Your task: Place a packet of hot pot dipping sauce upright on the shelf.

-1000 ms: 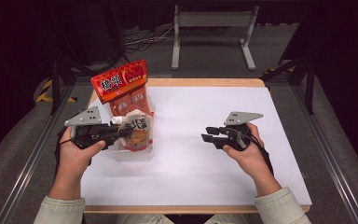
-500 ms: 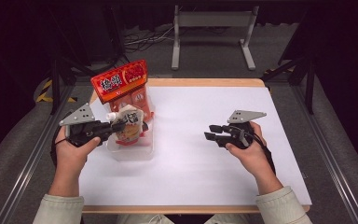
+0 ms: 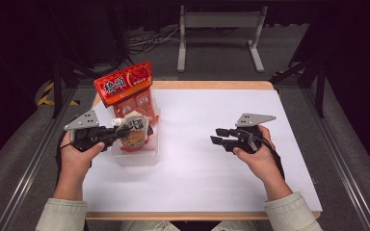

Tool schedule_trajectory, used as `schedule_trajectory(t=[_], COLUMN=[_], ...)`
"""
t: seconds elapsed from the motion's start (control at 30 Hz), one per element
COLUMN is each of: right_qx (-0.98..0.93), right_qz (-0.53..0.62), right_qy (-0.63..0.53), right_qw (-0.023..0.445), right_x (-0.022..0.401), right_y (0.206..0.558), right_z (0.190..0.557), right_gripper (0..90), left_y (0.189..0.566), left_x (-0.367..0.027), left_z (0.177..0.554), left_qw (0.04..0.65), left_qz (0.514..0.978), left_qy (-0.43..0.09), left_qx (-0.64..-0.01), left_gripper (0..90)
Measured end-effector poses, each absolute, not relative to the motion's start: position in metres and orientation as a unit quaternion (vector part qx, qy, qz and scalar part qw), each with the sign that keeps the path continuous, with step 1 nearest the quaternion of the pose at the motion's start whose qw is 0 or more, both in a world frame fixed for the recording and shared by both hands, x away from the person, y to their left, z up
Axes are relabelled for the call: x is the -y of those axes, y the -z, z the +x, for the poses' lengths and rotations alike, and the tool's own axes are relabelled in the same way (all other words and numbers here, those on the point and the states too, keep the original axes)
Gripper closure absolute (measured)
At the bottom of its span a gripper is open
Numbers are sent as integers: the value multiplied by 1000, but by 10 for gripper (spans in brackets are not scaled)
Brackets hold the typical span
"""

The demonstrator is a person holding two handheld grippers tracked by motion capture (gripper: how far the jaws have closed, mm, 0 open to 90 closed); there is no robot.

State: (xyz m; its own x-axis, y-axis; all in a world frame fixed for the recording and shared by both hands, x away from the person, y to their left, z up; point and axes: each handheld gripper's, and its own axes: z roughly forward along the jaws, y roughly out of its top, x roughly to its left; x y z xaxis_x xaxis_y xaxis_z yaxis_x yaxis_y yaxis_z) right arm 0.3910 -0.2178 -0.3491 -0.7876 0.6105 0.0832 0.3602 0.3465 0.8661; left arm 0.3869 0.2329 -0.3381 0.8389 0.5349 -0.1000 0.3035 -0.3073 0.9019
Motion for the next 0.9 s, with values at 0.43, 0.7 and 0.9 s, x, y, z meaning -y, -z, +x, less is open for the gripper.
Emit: schedule_trajectory(t=[0.43, 0.7, 0.9], right_qx=[-808, -808, -806], right_qz=[299, 298, 300], right_qy=[-492, -494, -496], right_qw=[123, 120, 119], right_x=[217, 217, 219], right_y=[349, 350, 350], right_z=[392, 392, 392], right_gripper=[613, 611, 611], left_y=[360, 370, 377], left_x=[-226, -220, -219], left_z=[396, 399, 400], left_qw=[514, 501, 490], left_qz=[809, 819, 824], left_qy=[-84, -77, -68], left_qx=[-273, -269, -276], left_gripper=[879, 878, 878])
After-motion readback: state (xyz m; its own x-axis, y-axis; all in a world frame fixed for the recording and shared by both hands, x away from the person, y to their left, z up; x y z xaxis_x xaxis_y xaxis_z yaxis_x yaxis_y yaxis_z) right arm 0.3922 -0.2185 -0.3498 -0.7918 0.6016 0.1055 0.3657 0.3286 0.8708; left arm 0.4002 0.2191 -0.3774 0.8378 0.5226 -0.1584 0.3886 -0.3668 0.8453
